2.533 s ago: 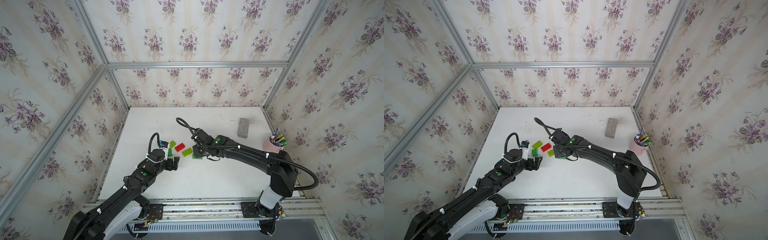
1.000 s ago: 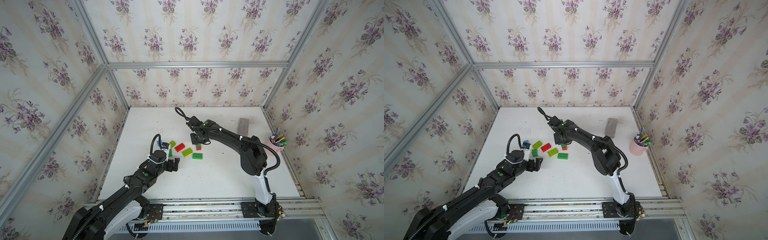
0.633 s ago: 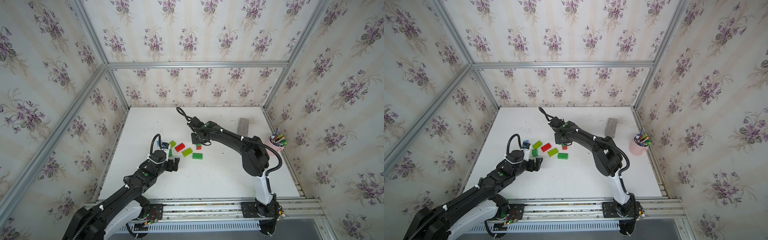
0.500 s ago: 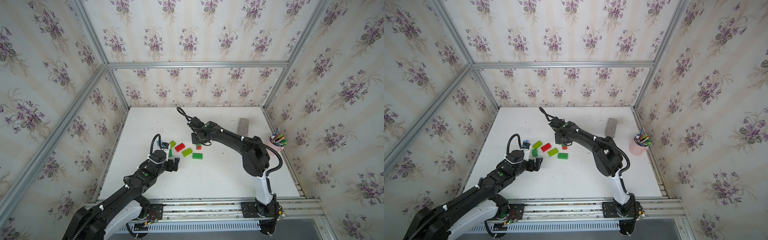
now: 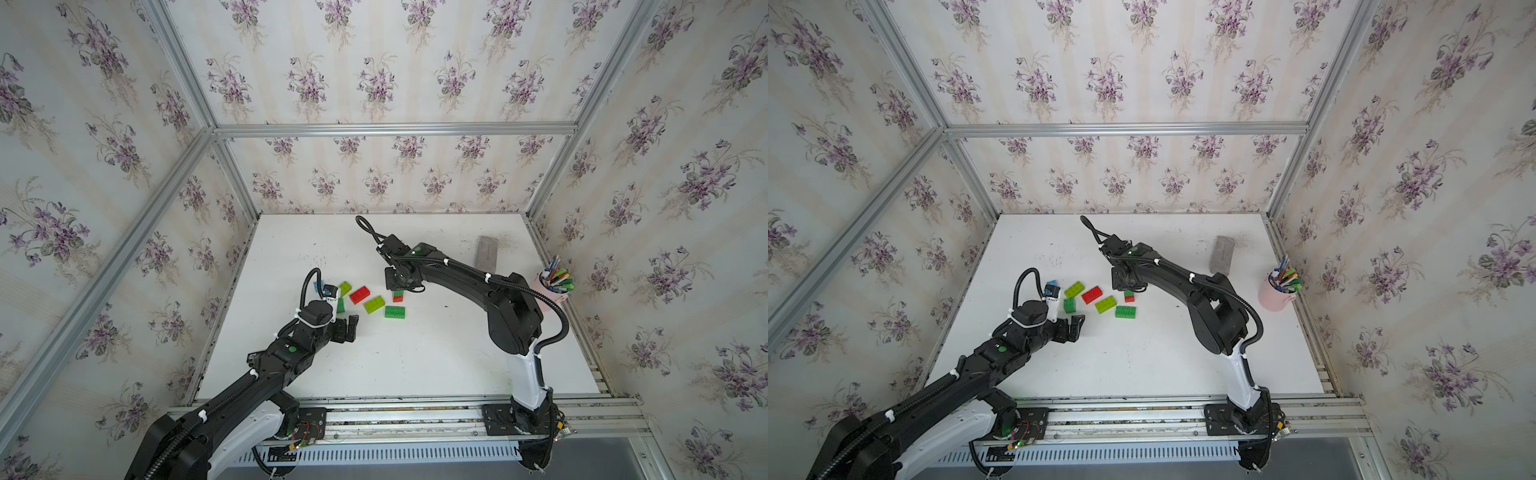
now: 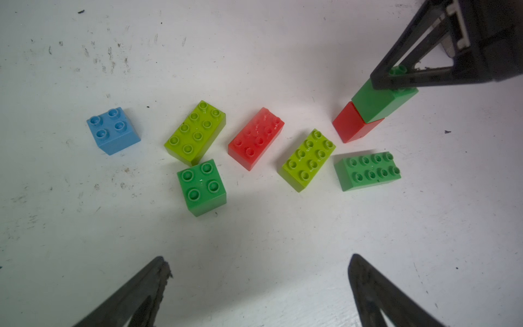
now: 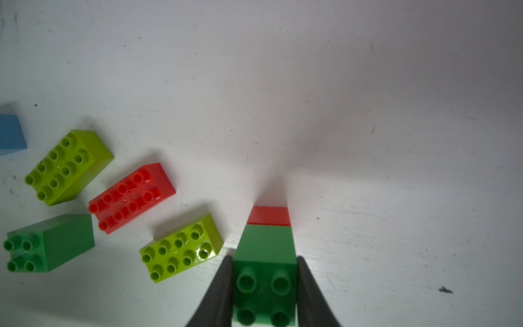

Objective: Assemble a spoon with lego
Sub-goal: Assemble the lego brick with the lego brick.

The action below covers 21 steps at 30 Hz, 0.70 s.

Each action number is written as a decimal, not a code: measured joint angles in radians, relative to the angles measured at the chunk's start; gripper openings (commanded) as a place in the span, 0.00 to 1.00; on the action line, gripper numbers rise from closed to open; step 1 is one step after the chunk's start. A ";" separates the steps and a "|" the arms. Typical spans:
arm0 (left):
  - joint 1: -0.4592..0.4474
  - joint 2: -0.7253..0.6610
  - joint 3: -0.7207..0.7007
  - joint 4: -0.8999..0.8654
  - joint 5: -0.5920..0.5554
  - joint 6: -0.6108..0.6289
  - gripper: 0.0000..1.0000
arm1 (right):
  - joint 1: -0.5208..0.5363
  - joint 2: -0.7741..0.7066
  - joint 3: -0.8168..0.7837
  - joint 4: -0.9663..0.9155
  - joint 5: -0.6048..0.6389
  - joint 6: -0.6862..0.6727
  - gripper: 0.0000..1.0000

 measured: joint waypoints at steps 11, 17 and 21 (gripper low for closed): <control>0.000 -0.006 -0.003 0.000 -0.003 0.000 0.99 | 0.008 0.029 0.002 0.069 0.012 -0.014 0.43; 0.000 -0.011 -0.005 0.000 -0.006 0.000 0.99 | 0.010 0.028 0.140 -0.042 -0.022 -0.020 0.70; 0.000 -0.009 -0.005 0.000 -0.007 0.000 0.99 | 0.013 0.003 0.188 -0.061 -0.014 -0.030 0.85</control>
